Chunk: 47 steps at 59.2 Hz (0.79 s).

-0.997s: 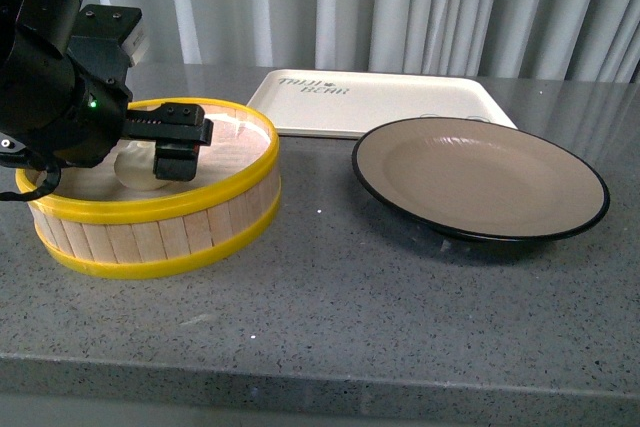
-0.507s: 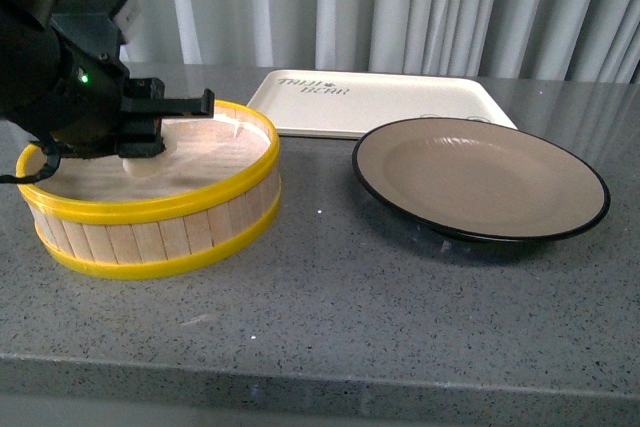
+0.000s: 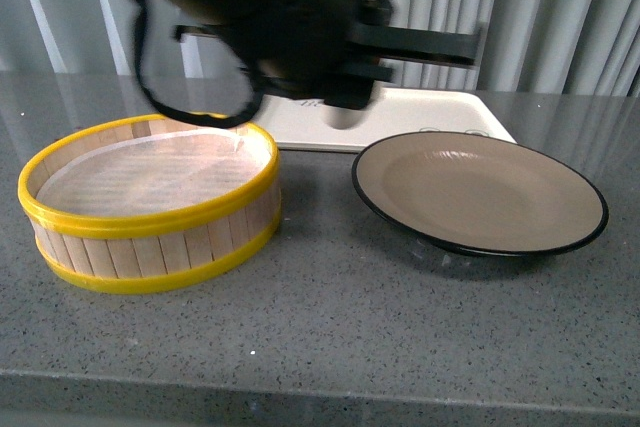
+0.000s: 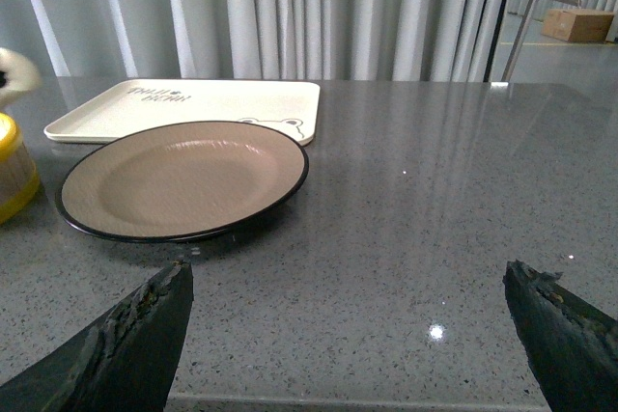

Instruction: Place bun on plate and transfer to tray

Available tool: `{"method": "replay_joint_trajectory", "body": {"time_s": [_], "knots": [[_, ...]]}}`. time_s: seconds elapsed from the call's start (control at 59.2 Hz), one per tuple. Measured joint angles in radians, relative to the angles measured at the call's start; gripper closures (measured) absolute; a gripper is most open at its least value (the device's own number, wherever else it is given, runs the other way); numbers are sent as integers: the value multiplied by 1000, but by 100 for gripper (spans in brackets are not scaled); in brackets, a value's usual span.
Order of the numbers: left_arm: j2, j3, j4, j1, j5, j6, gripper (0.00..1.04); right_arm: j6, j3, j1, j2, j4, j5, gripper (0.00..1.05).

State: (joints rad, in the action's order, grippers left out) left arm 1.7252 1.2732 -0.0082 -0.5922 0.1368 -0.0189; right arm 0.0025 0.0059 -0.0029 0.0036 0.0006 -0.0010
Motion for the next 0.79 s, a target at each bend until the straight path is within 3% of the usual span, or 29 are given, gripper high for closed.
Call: {"method": "replay_joint_trajectory", "body": {"time_s": [0.22, 0.49, 0.794], "knots": [[158, 193, -80, -154, 43, 106, 100, 0, 0, 0, 0, 0, 0, 8], [328, 406, -180, -163, 92, 175, 100, 0, 0, 0, 0, 0, 0, 8], [463, 632, -370, -165, 80, 175, 100, 0, 0, 0, 0, 0, 0, 8]]}}
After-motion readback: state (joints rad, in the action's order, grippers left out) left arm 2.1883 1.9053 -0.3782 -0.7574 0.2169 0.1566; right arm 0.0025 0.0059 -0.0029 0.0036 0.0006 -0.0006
